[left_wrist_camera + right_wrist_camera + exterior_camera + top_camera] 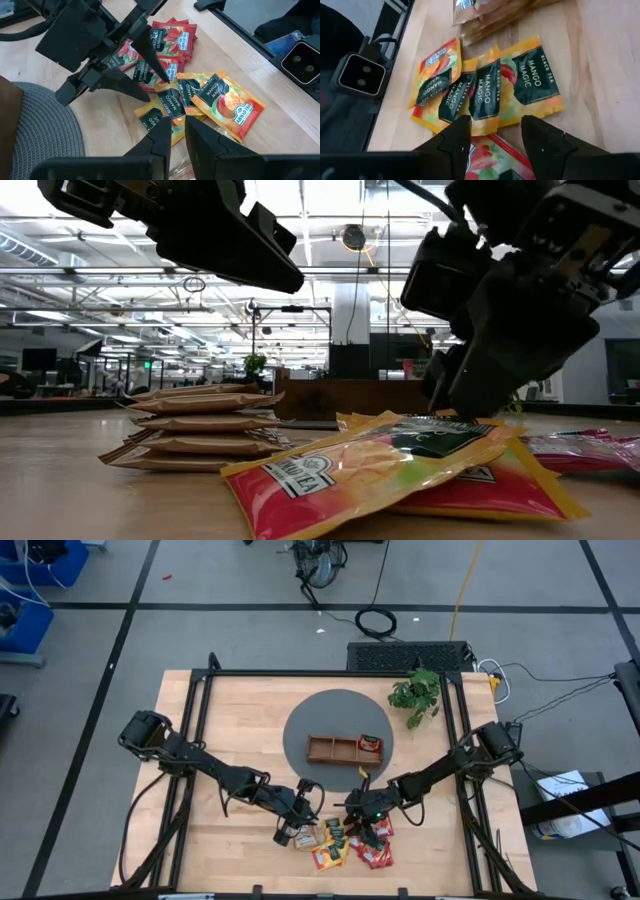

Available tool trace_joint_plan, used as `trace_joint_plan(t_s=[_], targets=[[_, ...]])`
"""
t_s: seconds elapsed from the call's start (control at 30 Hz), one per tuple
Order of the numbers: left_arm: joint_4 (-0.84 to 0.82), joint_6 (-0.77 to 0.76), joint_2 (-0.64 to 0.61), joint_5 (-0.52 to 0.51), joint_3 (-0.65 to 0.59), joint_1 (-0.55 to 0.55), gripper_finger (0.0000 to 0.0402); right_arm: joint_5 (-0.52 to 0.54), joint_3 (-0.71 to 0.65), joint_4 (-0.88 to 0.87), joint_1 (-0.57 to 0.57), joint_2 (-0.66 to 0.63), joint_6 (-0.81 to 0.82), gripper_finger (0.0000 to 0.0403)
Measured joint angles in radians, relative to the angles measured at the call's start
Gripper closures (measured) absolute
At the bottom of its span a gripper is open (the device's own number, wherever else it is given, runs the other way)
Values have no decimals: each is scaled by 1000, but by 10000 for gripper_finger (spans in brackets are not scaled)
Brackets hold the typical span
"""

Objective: Pick & Place Tea
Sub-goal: Put the orange tea packet into the middle section of the wooden organizer

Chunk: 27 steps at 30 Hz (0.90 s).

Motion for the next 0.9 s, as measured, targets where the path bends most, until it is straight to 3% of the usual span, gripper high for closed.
trace_joint_plan(t_s=[0.33,0.9], targets=[[-3,7,0,-1,0,0,339,-1,2,-13,7,0,-26,268],[-4,7,0,-3,0,0,339,25,1,-22,10,0,-85,387]])
